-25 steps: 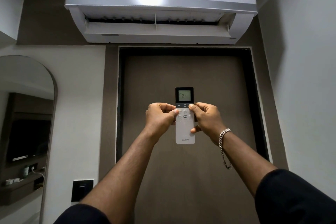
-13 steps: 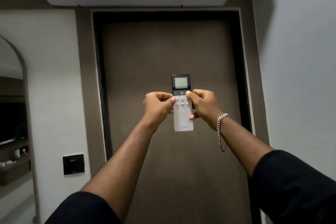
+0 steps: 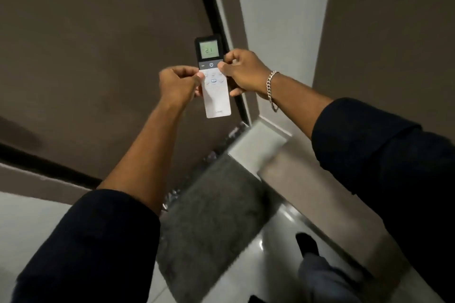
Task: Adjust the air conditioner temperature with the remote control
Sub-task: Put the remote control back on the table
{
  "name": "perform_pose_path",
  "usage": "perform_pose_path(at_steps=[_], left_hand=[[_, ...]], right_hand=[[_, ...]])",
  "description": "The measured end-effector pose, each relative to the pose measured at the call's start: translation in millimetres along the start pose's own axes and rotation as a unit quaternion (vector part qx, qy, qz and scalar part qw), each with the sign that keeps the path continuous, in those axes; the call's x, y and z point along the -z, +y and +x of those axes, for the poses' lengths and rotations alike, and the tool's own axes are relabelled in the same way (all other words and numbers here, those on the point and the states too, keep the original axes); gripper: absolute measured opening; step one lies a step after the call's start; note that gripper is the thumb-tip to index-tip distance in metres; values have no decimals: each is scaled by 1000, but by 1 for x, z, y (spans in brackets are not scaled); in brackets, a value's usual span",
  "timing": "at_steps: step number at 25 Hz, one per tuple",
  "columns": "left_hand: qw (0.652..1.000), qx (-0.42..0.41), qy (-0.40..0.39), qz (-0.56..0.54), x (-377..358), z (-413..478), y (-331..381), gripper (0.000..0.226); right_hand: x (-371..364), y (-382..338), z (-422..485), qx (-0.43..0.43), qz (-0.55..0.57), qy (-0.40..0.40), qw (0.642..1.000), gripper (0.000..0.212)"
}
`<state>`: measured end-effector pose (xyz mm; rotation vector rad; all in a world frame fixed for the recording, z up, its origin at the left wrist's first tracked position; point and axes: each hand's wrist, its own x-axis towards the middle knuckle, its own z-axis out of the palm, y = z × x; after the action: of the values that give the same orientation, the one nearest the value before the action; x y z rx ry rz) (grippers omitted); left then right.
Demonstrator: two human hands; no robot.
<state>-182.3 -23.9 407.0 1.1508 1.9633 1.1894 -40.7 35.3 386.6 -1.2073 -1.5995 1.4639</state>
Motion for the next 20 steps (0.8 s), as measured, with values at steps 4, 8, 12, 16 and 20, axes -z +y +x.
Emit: perform_pose_path(at_steps=[4, 8, 12, 16, 20], left_hand=[[988, 104, -113, 17, -138, 7, -91, 7], [956, 194, -220, 29, -256, -12, -192, 13], [924, 237, -293, 64, -345, -48, -289, 24], [897, 201, -371, 130, -407, -68, -351, 29], [880, 140, -413, 190, -439, -75, -364, 29]], right_hand=[[53, 156, 4, -164, 43, 65, 983, 11], [87, 299, -22, -315, 100, 106, 938, 13], [98, 424, -53, -428, 67, 148, 889, 22], [103, 507, -72, -484, 101, 221, 841, 15], [112, 542, -71, -514, 69, 280, 808, 8]])
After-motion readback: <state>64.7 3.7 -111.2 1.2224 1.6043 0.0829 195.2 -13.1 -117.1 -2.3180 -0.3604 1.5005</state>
